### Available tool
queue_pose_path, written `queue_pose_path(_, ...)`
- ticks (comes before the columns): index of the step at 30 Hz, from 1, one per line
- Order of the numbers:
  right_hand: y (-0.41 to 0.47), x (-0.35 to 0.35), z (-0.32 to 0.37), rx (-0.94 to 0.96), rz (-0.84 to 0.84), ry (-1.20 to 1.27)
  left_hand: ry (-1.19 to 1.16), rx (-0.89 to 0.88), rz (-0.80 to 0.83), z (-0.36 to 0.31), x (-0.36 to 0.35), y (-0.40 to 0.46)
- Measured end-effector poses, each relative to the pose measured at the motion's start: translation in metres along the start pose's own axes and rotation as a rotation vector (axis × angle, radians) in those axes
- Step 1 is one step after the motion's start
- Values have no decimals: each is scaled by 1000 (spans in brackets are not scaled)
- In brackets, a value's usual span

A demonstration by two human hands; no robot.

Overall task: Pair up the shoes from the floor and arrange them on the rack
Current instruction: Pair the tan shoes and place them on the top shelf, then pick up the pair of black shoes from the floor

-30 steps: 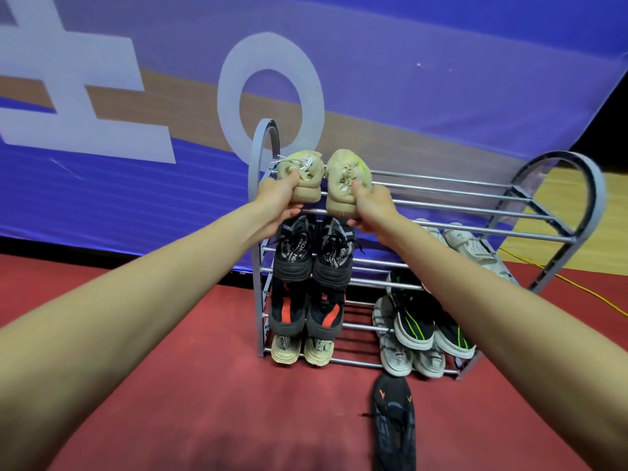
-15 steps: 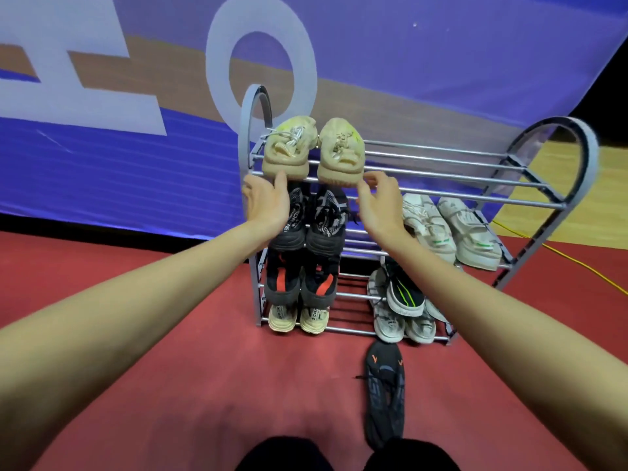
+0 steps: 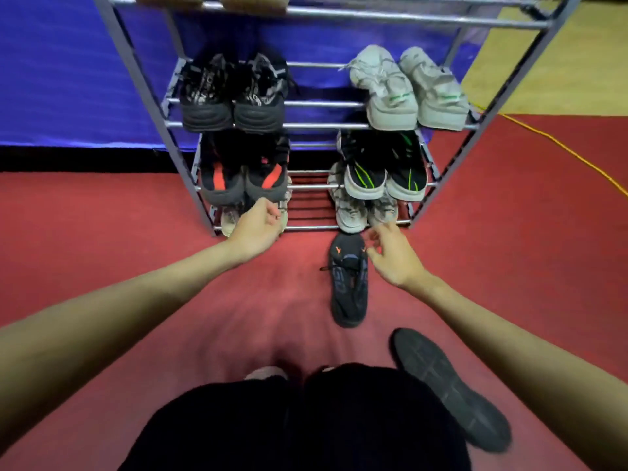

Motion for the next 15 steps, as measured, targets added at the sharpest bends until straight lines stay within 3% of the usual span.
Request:
queue_pose_path(7, -27, -52, -78, -198, 66, 67, 103, 79, 267, 40, -99, 4)
queue_pose_path(15, -31, -123, -136, -585, 179, 281, 193, 246, 569, 72, -205, 1)
Point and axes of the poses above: each hand's wrist, its own y-axis towards the middle knuckle, its own x-axis out of the back of the hand, z = x × y, the point moved 4 cm from there along y, towards the middle knuckle, and after that the axes turned 7 degrees about y, right-handed, at the moved point
